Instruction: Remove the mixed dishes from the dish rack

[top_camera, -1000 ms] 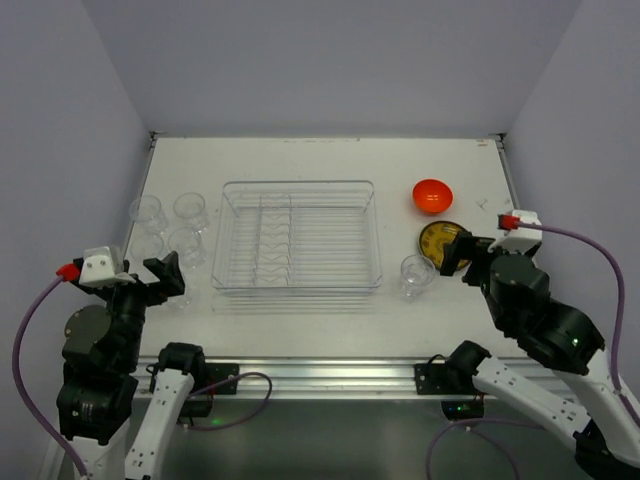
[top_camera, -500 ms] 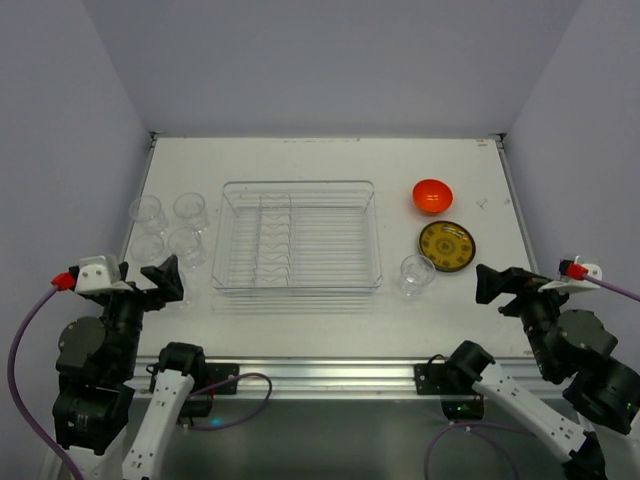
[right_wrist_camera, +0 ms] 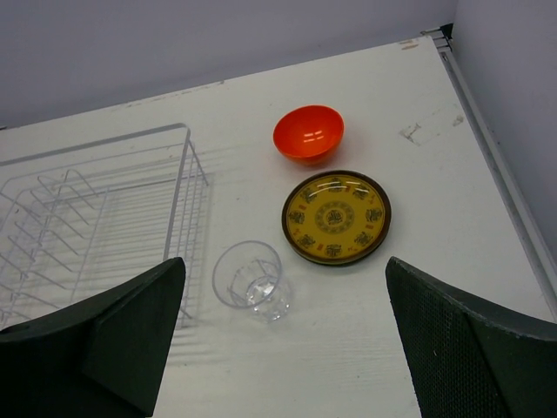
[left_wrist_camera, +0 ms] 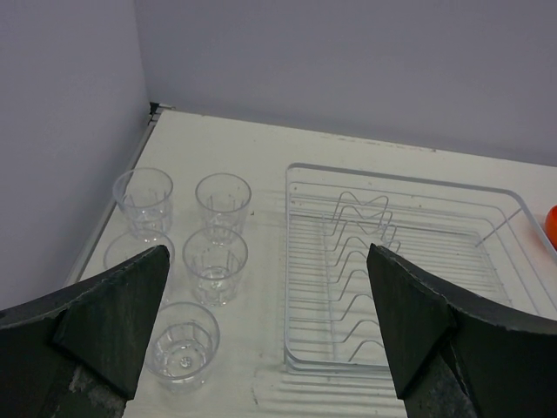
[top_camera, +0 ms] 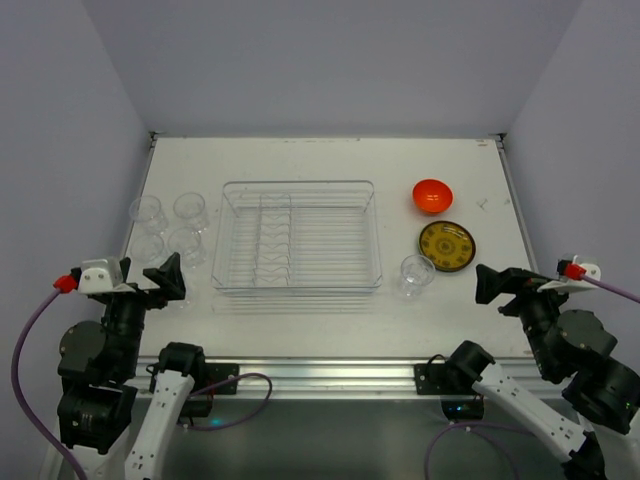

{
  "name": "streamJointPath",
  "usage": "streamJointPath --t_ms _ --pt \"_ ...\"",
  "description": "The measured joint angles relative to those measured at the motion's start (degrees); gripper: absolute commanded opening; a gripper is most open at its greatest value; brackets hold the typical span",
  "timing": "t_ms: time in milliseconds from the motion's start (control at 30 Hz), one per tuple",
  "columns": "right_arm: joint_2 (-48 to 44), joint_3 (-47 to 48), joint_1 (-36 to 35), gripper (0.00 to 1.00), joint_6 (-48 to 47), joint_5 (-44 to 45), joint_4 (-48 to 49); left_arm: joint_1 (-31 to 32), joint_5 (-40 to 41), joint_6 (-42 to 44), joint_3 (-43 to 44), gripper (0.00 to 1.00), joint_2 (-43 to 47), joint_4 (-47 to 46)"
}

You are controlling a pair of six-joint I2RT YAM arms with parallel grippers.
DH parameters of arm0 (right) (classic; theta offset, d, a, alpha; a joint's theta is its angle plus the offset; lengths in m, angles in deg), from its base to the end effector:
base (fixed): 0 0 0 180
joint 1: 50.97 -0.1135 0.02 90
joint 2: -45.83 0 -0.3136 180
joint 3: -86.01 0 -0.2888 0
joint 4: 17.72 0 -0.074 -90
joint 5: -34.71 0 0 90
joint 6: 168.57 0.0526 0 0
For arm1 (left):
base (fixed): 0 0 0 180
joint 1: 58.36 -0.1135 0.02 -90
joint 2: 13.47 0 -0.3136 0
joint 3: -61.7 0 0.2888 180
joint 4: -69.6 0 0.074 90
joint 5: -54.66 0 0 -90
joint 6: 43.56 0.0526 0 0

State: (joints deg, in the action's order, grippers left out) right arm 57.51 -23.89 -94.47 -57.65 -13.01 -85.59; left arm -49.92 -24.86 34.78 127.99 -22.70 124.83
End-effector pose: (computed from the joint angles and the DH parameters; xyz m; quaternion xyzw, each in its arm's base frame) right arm 0.0066 -0.0425 0.4045 0.0893 0.7435 0.0886 0.6568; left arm -0.0054 0.0105 0.4102 -0.0850 0.6907 -0.0623 0.7154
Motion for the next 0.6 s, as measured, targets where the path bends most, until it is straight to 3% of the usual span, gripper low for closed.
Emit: streamJointPath --t_ms 600 --pt "1.38 -0.50 0.00 0.99 -1.05 -0.46 1.11 0.00 -1.33 0.31 -1.42 1.00 -1.84 -5.46"
